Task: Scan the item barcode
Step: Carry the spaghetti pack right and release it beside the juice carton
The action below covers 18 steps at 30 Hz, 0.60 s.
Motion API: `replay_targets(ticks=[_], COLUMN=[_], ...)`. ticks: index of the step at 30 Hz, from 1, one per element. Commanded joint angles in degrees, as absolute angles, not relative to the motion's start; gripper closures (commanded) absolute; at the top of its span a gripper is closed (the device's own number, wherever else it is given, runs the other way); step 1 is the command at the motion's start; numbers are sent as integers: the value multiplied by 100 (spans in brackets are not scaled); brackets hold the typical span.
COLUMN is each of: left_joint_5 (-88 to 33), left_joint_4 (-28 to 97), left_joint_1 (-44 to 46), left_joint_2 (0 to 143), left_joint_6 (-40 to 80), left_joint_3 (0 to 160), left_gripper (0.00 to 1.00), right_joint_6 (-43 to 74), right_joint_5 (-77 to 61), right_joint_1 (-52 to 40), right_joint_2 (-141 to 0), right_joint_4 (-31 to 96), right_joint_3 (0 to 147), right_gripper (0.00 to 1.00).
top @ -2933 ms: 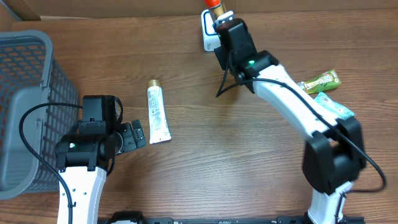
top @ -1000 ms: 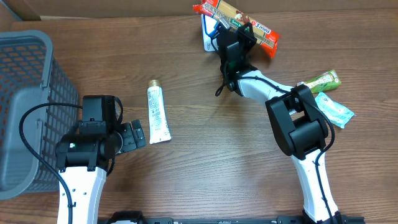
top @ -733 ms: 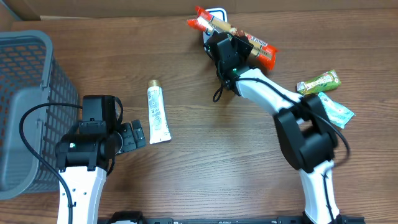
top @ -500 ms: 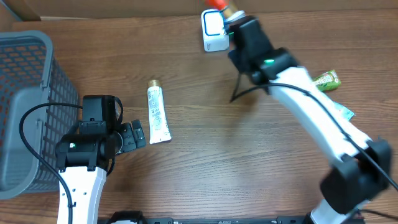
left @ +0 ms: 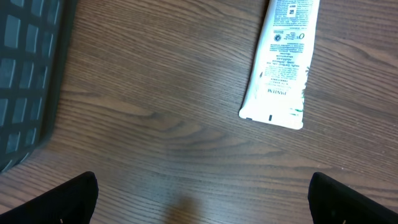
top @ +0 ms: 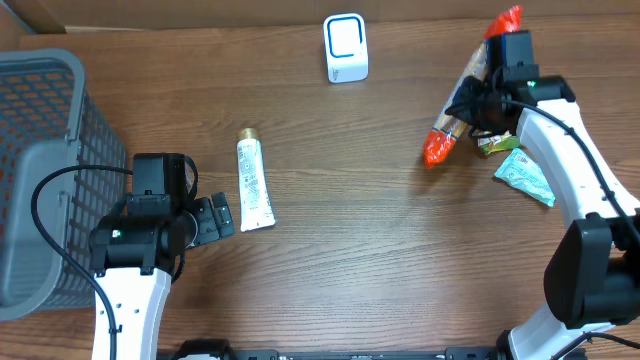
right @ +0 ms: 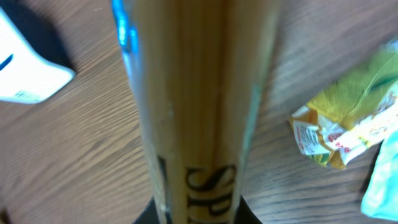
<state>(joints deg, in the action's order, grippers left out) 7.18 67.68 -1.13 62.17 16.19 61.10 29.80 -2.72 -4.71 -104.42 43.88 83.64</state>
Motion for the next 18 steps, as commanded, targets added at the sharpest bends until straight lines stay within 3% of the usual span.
replay_targets(ticks=[1, 10, 13, 18], left_joint_5=[790, 790, 790, 790], left_joint_4=[6744, 6744, 6744, 6744], left_joint_1=[-110, -110, -110, -110], left_joint_2=[6226, 6226, 6226, 6226], left_joint_6=[1675, 1673, 1673, 1673], left_joint_3=[6110, 6110, 6110, 6110], left_gripper=[0, 1, 0, 1], right_joint_6=[4222, 4718, 4724, 4954], right_joint_5=[27, 412, 443, 447], right_joint_1=[-266, 399, 537, 567], right_joint_2=[-10300, -10300, -10300, -10300], right_joint_4=[3940, 1485, 1487, 2338], right_joint_3=[7894, 6490, 6436, 6434], right_gripper=[96, 91, 91, 76])
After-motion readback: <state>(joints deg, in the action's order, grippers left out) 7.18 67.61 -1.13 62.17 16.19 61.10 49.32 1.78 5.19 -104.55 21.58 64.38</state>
